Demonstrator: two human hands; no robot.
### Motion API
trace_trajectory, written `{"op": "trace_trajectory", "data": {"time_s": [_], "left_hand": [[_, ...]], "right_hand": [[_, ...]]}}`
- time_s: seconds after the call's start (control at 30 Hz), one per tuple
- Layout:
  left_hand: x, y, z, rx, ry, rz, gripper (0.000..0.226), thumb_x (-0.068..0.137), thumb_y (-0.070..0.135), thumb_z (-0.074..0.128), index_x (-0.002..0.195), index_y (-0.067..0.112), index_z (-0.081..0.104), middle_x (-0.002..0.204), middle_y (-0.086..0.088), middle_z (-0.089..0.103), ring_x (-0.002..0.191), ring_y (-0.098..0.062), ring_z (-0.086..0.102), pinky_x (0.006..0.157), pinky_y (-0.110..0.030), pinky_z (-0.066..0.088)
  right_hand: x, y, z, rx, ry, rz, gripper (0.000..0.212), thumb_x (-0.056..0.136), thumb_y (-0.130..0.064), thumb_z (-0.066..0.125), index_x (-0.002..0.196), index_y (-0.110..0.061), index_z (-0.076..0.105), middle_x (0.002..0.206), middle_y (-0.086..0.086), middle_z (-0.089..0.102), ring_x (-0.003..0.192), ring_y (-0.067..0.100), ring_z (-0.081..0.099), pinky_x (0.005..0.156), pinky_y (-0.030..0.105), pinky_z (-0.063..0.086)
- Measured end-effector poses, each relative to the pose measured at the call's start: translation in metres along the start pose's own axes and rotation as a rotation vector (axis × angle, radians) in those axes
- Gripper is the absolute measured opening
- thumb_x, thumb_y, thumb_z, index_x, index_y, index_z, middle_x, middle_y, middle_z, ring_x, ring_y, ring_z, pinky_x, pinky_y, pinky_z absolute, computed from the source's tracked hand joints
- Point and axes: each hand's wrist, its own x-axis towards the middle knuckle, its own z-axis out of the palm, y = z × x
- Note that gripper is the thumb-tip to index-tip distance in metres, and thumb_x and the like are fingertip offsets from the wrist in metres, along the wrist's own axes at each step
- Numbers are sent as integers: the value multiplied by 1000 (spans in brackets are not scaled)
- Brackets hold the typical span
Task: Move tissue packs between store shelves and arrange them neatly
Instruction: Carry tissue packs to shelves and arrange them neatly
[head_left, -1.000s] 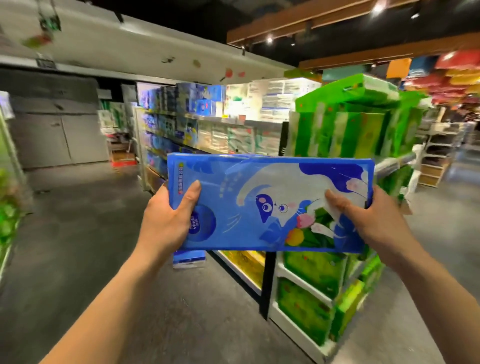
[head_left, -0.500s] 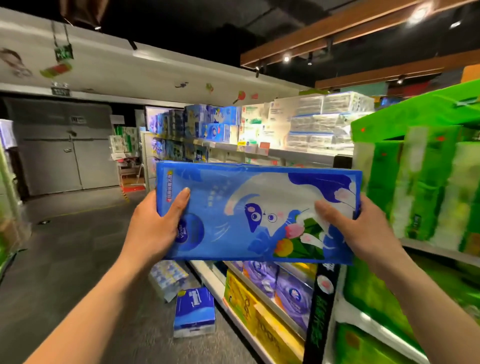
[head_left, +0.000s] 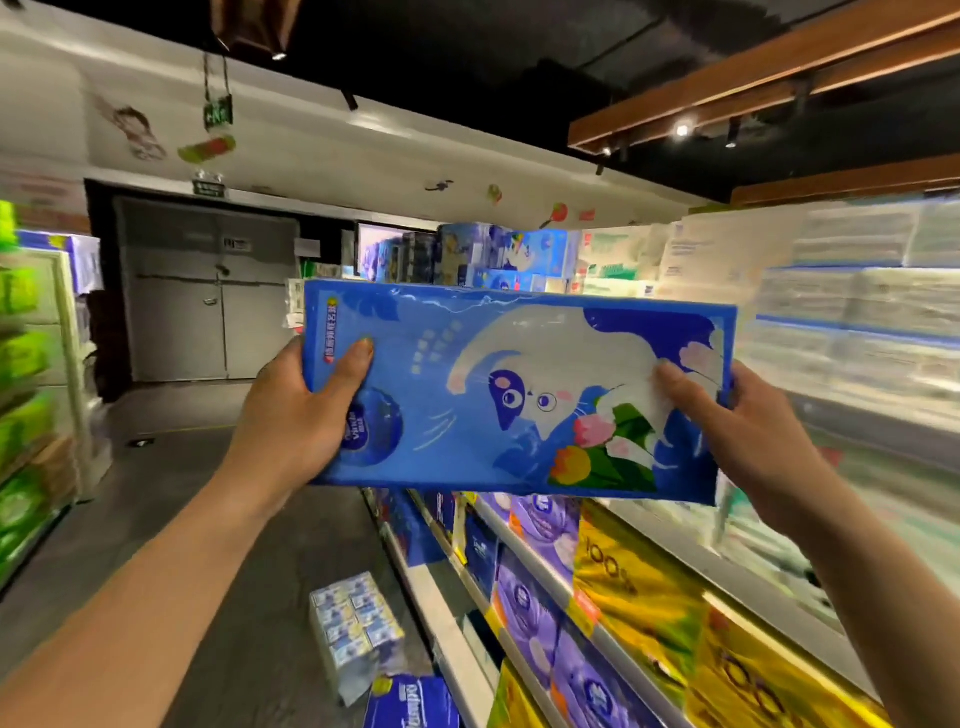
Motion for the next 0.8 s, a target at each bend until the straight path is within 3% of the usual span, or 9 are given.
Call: {"op": "trace_trajectory", "data": {"time_s": [0.1, 0.23, 0.37, 0.47, 0.53, 0.6, 0.7, 0.8], "left_hand": [[65, -49, 7, 9, -11, 9, 35, 86, 60, 60, 101, 28, 64, 94, 7, 74, 82, -8, 71, 82, -41, 59], [157, -115, 16, -24, -66, 46, 28, 88, 57, 59, 96, 30, 63, 94, 7, 74, 84, -12, 72, 81, -42, 59], [252, -169, 28, -23, -124, 72, 30, 83, 60, 55, 95, 33, 62, 81, 21, 73, 72, 4, 69, 66, -24, 53], [323, -209, 43, -37, -149, 101, 20, 90, 52, 56, 94, 33, 62, 84, 14, 72, 70, 6, 67, 55, -10, 48], [362, -236, 57, -47, -168, 113, 21, 90, 51, 56, 94, 31, 63, 84, 12, 70, 68, 7, 67, 53, -9, 47], [399, -265, 74, -46, -184, 115, 28, 87, 55, 55, 94, 30, 63, 83, 11, 70, 67, 6, 66, 55, -14, 48], [451, -308, 103, -77, -192, 136, 33, 85, 61, 57, 97, 31, 62, 90, 7, 72, 76, -5, 69, 73, -39, 57], [495, -339, 134, -113, -191, 130, 42, 82, 64, 58, 108, 32, 58, 100, 4, 70, 88, -17, 69, 80, -46, 57]], "right_hand": [[60, 32, 46, -15, 1, -11, 49, 79, -55, 60, 114, -21, 60, 95, -7, 78, 82, 13, 76, 65, 27, 57], [134, 69, 108, -44, 63, -26, 54, 79, -56, 60, 118, -18, 59, 100, -2, 77, 86, 17, 77, 69, 32, 59], [207, 92, 164, -63, 159, -38, 54, 77, -57, 63, 114, -18, 60, 96, -1, 77, 81, 17, 76, 65, 30, 57], [258, 112, 202, -82, 230, -18, 53, 75, -58, 63, 112, -20, 61, 94, -3, 76, 79, 12, 75, 61, 24, 55], [290, 128, 222, -76, 237, 12, 53, 74, -57, 64, 111, -20, 62, 93, -3, 77, 79, 11, 75, 61, 23, 55], [322, 146, 238, -88, 257, 19, 49, 74, -56, 66, 110, -22, 64, 93, -5, 77, 81, 10, 75, 65, 26, 55], [366, 173, 255, -133, 297, 13, 33, 84, -46, 69, 109, -24, 64, 92, -8, 76, 78, 3, 73, 61, 21, 53], [411, 195, 263, -169, 326, 12, 33, 88, -41, 71, 112, -19, 66, 95, -4, 77, 78, 7, 74, 61, 21, 56]]}}
